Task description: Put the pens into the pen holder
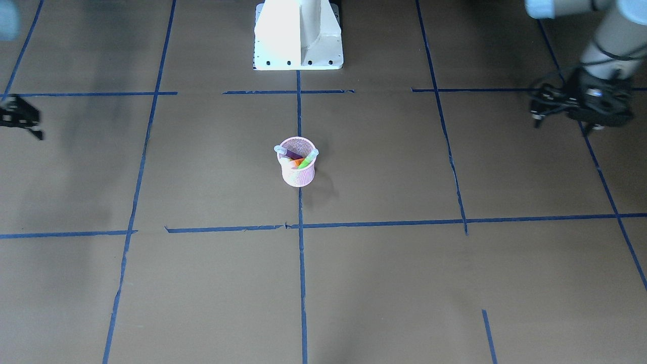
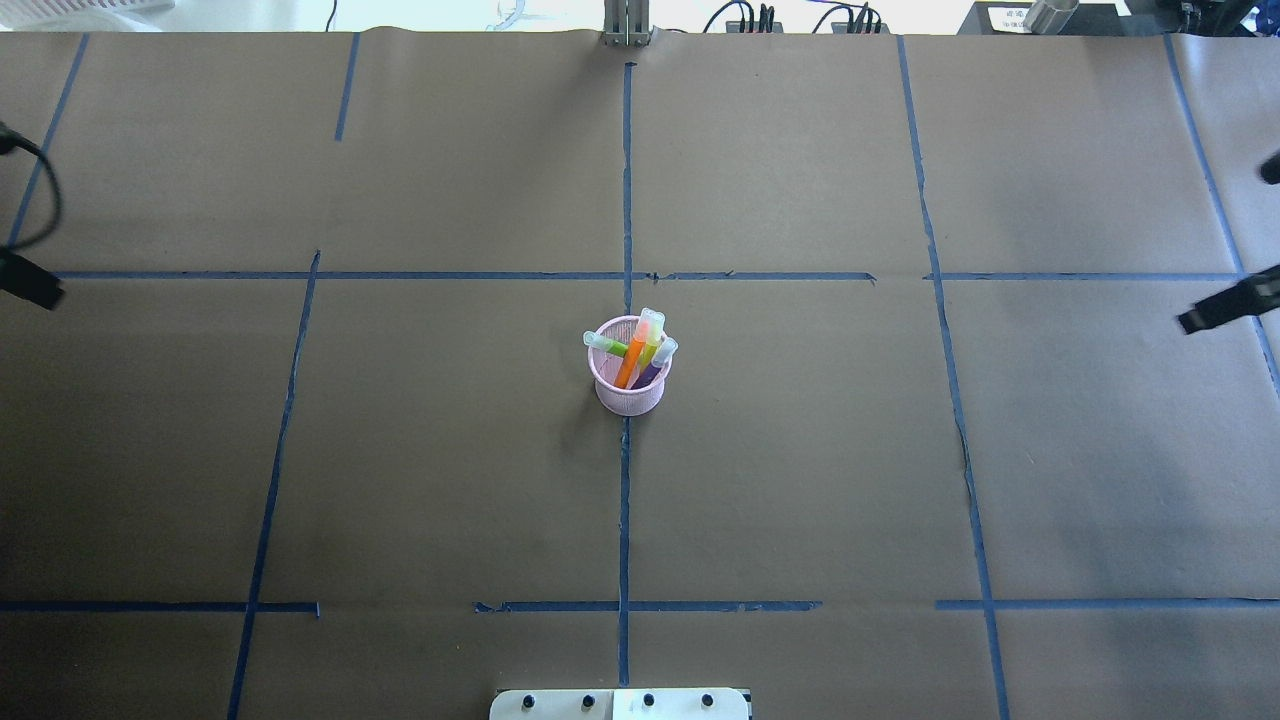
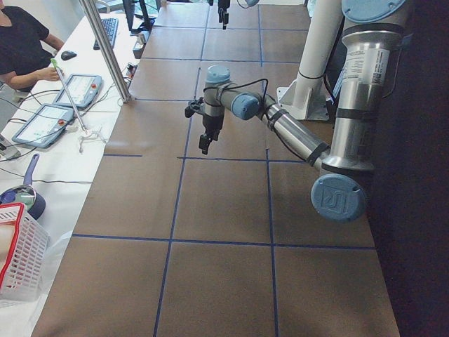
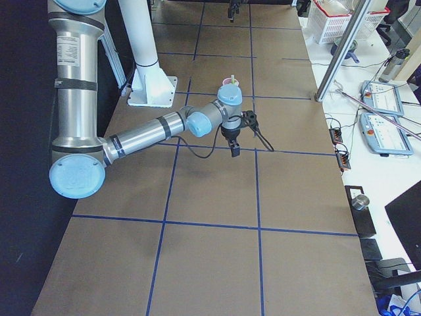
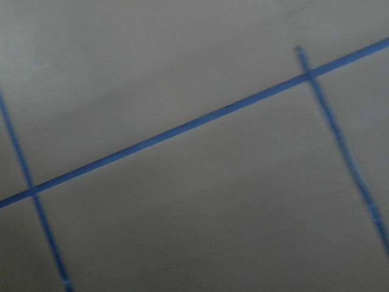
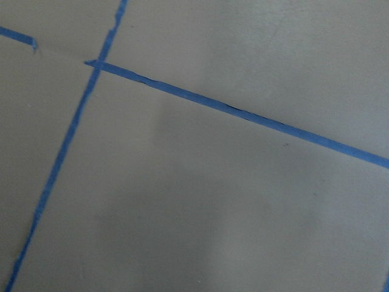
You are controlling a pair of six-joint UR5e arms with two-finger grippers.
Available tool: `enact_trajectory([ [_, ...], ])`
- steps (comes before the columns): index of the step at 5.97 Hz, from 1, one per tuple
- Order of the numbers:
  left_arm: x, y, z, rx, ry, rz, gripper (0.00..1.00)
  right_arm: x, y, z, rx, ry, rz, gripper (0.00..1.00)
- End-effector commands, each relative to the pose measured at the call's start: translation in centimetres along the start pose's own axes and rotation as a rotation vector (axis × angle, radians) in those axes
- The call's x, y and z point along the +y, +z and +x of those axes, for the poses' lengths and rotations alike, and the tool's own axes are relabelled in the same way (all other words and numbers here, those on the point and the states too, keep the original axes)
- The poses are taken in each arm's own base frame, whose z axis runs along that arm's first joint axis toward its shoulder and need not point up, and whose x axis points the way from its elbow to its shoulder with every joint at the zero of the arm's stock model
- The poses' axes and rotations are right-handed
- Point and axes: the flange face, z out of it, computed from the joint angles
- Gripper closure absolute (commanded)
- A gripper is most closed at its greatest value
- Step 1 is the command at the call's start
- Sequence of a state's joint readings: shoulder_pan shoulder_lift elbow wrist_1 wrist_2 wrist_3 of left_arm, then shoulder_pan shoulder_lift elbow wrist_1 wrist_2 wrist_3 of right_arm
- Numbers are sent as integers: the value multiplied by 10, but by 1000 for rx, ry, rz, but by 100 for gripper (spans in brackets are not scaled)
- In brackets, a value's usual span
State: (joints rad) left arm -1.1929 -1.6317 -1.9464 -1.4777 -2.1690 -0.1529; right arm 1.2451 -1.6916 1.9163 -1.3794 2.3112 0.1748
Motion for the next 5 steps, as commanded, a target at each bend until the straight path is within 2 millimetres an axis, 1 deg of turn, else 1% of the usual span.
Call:
enact_trajectory([
  [1, 9, 6, -101, 97, -21, -19, 0, 51, -21, 79, 3, 131, -49, 0],
  [2, 24, -2, -134, 82, -8, -10, 0, 81, -18, 111, 3, 262, -107, 0],
  [3, 33, -1, -157, 80, -58, -26, 0, 91, -17, 121, 0, 217, -117, 0],
  [4, 43, 10, -183, 82, -119, -57, 0, 97, -26, 127, 1, 199, -100, 0],
  [5, 53, 24, -194, 90, -150, -85, 0, 100, -28, 131, 3, 206, -95, 0],
])
